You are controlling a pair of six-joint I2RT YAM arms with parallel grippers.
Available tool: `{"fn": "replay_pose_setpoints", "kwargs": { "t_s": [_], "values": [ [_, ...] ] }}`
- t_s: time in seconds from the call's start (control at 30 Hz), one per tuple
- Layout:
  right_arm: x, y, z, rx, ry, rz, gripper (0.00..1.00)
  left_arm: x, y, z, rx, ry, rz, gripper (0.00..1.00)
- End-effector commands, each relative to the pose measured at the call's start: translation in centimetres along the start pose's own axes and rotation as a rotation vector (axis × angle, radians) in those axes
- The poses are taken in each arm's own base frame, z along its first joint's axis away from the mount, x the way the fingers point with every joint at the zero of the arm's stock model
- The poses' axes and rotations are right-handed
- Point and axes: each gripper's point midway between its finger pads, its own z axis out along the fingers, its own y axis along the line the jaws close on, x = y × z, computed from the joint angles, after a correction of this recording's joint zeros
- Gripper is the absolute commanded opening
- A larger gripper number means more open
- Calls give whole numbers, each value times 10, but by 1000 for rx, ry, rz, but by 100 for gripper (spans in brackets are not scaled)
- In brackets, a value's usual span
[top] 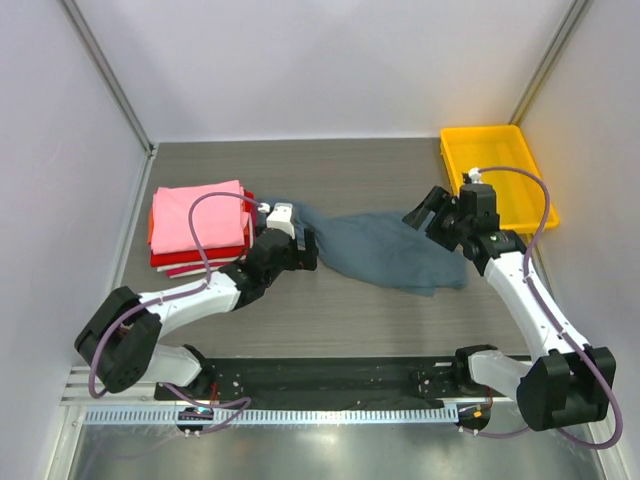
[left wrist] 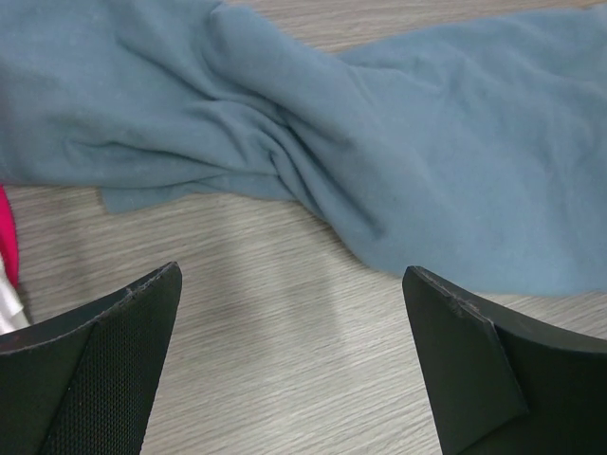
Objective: Fold and stack the t-shirts
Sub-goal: Move the tshirt to the center of the board, then flatten the tshirt out
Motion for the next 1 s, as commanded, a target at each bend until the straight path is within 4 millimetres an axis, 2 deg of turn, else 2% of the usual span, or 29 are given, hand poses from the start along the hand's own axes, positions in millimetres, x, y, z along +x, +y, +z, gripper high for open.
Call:
{"fn": "replay_pose_setpoints", "kwargs": {
  "t_s": [0.0,0.03,0.1,0.2,0.37,0.4,0.43,0.53,0.57,0.63,0.67,0.7,0.77,0.9,0.97],
  "values": [
    [-8,-1,-9,-26,-83,-67,77,-12,0,4,-38,-13,-2,100],
    [-5,-7,-7,-7,-81,-68,77,-16,1,5,-56,-18,-3,100],
    [4,-24,-2,45,-74,-74,75,-9,10,8,-104,10,5,100],
    [5,-52,6,164,-101,-87,72,-10,15,11,-145,21,20,94],
    [-8,-84,19,344,-163,-42,66,-11,14,13,-144,13,20,94],
    [-19,-93,18,407,-216,-16,66,-11,13,12,-139,12,20,94],
    [-18,-97,22,433,-213,-6,67,-11,12,12,-134,13,19,94],
    [-39,-97,31,462,-286,7,69,-11,9,11,-111,9,14,95],
    [-39,-103,38,495,-278,8,70,-12,8,11,-104,6,12,95],
    [-57,-102,42,532,-323,10,69,-10,6,11,-93,10,9,95],
    [-54,-110,53,566,-306,5,70,-10,5,11,-90,11,8,95],
    [-65,-106,56,572,-328,6,69,-10,5,11,-86,11,7,95],
    [-71,-111,65,613,-337,-2,69,-10,6,11,-88,12,9,95],
    [-80,-118,100,665,-303,-50,69,-13,5,8,-84,-1,6,95],
    [-83,-122,109,694,-300,-64,68,-13,6,7,-89,-1,7,95]
  ]
}}
